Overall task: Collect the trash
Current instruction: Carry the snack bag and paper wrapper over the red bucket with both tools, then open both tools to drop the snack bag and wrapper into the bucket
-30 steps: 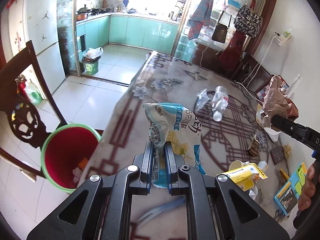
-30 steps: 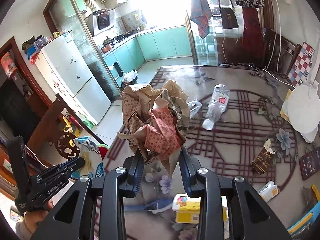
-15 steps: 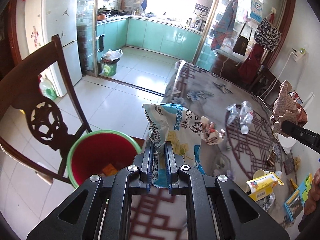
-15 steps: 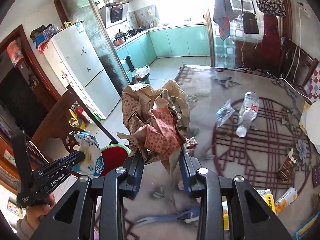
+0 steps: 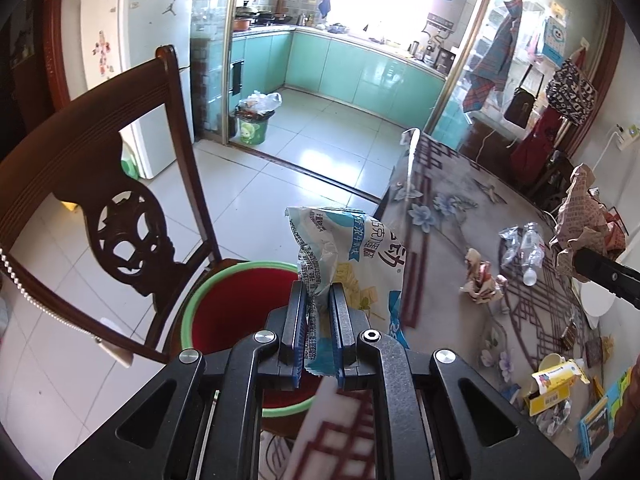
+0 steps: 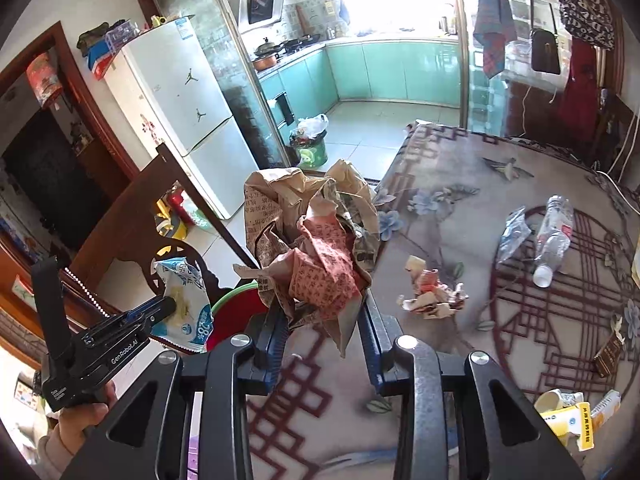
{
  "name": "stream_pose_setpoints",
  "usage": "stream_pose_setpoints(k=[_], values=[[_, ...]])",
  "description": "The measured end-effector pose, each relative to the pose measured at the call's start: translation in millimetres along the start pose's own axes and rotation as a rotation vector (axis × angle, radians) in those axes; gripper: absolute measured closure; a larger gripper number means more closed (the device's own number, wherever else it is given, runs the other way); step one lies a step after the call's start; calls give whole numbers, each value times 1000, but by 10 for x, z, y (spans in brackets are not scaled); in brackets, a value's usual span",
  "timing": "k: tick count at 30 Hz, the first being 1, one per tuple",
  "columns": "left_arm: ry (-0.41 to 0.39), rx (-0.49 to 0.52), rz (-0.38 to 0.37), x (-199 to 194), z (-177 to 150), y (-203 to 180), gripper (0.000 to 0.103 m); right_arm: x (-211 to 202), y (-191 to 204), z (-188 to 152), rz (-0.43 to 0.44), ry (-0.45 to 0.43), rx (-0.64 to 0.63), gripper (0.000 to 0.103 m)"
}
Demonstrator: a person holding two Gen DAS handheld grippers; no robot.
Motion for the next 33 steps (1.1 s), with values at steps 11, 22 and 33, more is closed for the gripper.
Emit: stream_pose_setpoints(k=[11,22,33], values=[[62,-60,58,266,-182,485,92,636,528,-240,58,133,-58,72],[158,-77,120,593,-466,800,92,1298,745,-626,44,273,-134,72],[196,-70,138,701,-513,873,92,1602,755,-825,9,333,-160,71]])
Point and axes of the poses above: each gripper's, at about its wrist camera, not at the fingertips, and x roughly the way its jaws point, y to its left, z to its top, the point moved 10 cm from there along x, roughly the way its jaws point, and after that the axes turned 7 degrees about x, right-handed, at the moved point
